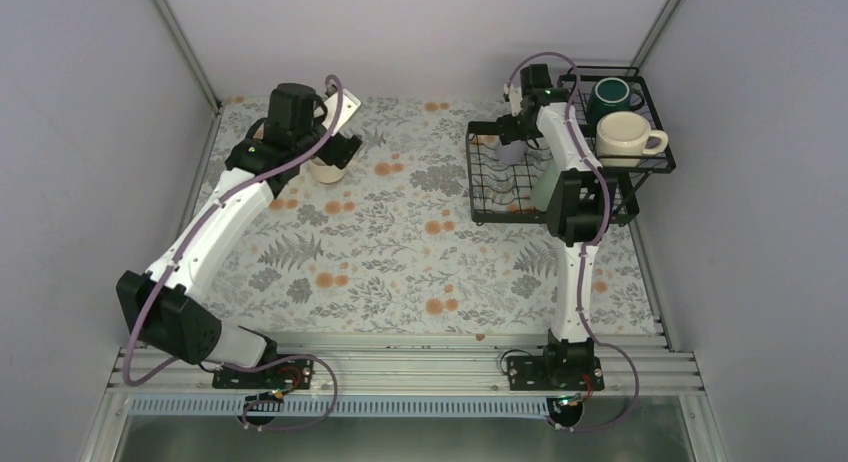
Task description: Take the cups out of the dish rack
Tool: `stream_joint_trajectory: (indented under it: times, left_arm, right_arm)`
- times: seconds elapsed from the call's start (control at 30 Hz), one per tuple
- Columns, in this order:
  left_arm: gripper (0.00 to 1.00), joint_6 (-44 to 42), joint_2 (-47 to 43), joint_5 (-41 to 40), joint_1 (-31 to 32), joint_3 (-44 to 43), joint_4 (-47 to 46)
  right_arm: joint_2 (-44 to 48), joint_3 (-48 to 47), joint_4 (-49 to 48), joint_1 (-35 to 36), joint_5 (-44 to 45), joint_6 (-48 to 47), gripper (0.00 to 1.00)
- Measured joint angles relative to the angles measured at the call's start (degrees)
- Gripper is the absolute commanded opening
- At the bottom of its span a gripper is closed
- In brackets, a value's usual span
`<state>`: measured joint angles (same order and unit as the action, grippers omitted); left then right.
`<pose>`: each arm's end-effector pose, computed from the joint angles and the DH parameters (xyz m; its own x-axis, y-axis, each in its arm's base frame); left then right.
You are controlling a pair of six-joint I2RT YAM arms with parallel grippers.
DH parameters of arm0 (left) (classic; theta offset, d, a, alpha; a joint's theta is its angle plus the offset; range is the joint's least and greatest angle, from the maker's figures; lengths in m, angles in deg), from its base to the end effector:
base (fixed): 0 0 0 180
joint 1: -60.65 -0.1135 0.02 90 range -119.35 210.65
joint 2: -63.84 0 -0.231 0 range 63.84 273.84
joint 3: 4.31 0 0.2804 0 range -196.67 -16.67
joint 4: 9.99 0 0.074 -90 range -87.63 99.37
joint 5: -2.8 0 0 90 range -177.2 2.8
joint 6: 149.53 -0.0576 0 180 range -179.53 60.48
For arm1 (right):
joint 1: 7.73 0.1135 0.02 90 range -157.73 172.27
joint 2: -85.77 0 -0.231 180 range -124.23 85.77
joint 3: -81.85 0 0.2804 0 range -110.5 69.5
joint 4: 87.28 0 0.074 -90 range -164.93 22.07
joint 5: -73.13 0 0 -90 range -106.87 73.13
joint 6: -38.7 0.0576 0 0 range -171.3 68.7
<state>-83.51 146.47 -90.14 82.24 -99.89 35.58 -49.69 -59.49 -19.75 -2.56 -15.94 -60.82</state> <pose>0.3492 -0.1350 0.3345 -0.3250 0.5651 -0.7583 0.5028 0.7824 0.3676 0.5240 0.0465 0.1884 -0.8508 -0.2430 -0.4660 -0.2263 0.9697 -0.0926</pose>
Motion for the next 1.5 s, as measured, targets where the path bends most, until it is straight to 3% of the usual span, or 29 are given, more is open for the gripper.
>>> stream_joint_trajectory:
  times: [0.2, 0.37, 0.57, 0.83, 1.2, 1.5]
  left_arm:
    - [1.0, 6.2, -3.2, 11.3, -0.6, 2.4, -7.7]
    - [1.0, 11.5, -1.3, 27.0, -7.1, 1.8, -13.1]
    - [1.0, 20.1, 11.1, 48.5, -11.4, -7.4, -18.2]
    - [1.0, 26.3, 24.1, 70.4, -7.9, -14.5, -18.8]
    - [1.0, 26.8, 27.1, 76.5, -0.7, -26.2, -17.2]
    - [1.0, 24.8, 31.2, 77.1, -1.1, -29.3, -13.4]
  right_arm:
    - [2.0, 0.0, 2.1, 0.0, -4.4, 0.0, 0.39]
    - [9.7, 0.0, 3.8, 0.4, -12.3, 0.3, 0.36]
    - [23.5, -0.7, 3.7, 2.1, -24.7, 1.6, 0.33]
    - [29.7, -0.4, 3.1, 4.3, -37.6, 3.1, 0.35]
    - [29.6, 4.0, 3.1, 6.8, -43.3, 3.7, 0.36]
    - [29.7, 4.8, 3.1, 7.1, -42.1, 3.6, 0.35]
